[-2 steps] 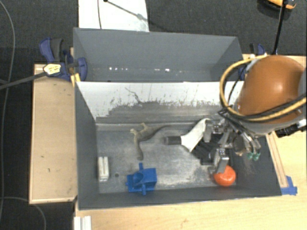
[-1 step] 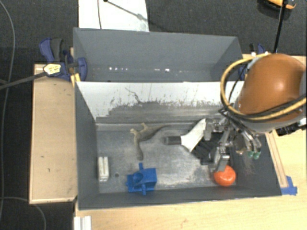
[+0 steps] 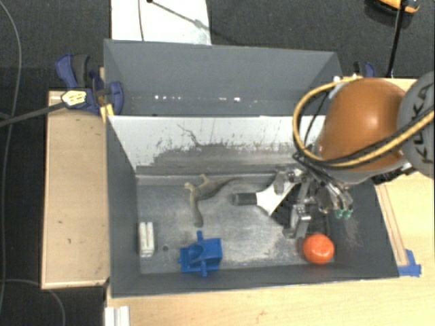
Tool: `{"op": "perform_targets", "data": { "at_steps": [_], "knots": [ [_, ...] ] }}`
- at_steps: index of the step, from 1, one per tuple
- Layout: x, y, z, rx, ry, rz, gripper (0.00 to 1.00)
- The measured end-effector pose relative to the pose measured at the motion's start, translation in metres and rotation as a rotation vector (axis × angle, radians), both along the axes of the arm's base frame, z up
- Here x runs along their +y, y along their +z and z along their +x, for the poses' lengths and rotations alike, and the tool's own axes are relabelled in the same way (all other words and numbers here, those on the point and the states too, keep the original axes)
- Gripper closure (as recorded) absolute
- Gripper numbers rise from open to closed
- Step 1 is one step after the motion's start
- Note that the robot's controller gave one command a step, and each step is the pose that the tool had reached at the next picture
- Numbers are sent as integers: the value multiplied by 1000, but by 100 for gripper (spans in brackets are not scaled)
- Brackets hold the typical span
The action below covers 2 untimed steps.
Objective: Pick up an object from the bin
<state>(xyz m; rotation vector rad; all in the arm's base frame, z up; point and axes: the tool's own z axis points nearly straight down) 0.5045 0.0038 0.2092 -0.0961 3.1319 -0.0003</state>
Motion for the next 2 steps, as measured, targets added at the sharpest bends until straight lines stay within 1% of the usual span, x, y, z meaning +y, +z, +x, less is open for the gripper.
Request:
{"op": "perform_targets", "data": {
  "at_steps": [1, 2],
  "knots": [
    [4, -38, 38, 2, 33, 1, 0],
    [-1, -55, 50, 0, 167, -1, 0]
  ]
}}
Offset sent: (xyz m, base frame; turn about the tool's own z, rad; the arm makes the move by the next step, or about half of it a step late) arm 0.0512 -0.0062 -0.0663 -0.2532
